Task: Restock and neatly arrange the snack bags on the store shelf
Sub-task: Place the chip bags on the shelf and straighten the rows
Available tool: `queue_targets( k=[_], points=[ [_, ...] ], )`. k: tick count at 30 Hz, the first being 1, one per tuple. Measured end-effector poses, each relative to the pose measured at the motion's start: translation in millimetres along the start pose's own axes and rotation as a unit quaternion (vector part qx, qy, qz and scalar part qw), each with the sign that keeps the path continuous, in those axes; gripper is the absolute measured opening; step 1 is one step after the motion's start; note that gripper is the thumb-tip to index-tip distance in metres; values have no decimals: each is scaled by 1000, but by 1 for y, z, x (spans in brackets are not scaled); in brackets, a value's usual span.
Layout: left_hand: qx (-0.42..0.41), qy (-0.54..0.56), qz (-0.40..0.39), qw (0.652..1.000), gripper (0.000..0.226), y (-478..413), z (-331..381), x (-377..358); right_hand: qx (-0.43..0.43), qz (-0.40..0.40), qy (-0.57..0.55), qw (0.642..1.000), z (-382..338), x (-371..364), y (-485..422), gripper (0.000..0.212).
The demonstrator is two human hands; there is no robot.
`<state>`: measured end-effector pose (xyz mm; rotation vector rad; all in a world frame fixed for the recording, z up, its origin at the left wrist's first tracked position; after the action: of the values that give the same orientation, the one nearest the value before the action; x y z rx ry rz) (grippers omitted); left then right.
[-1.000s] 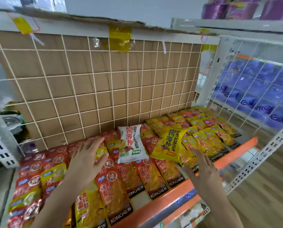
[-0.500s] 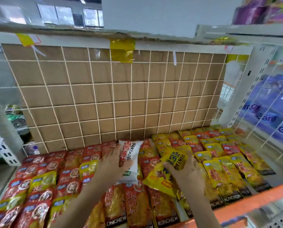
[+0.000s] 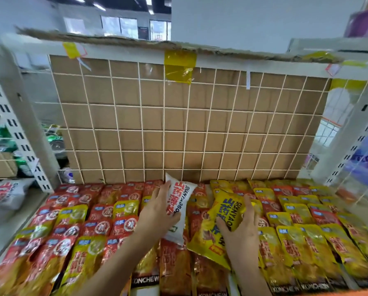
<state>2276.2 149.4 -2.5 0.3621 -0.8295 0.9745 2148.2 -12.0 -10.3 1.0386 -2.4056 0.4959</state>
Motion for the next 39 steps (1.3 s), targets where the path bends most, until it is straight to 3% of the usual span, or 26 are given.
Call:
queue_targets(
  k=[9,16,23,28,33,39],
  points=[
    [0,165,120,979,77,40,-25,46,3,-44,-172,984,-15,7,-5,89],
    [47,200,178,962,81,95,-76,99,50,-145,-206,966,-57,-45,-5,89],
    [111,147,251,950,78,154,-143,162,84,-224,-212,947,-111,-124,23,80],
    [138,147,243,949,75,182,-196,209,76,-257,-224,937,-152,-181,52,79],
    [179,121,201,956,75,200,-248,243,58,-275,-237,930,-185,-231,83,97],
    [165,75,143,973,77,201,-291,255,39,-276,-222,934,-204,-273,108,92]
  ],
)
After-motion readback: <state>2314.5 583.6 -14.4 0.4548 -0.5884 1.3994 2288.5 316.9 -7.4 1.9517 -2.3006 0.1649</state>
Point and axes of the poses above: each hand's wrist, its own y-axis away from the middle knuckle, its own x-axis out of the back of the hand, z = x × y, the point moved 4 cm from there along -y, towards the middle knuckle, and after that the axes turned 7 degrees about -z, right-handed, at the moved point
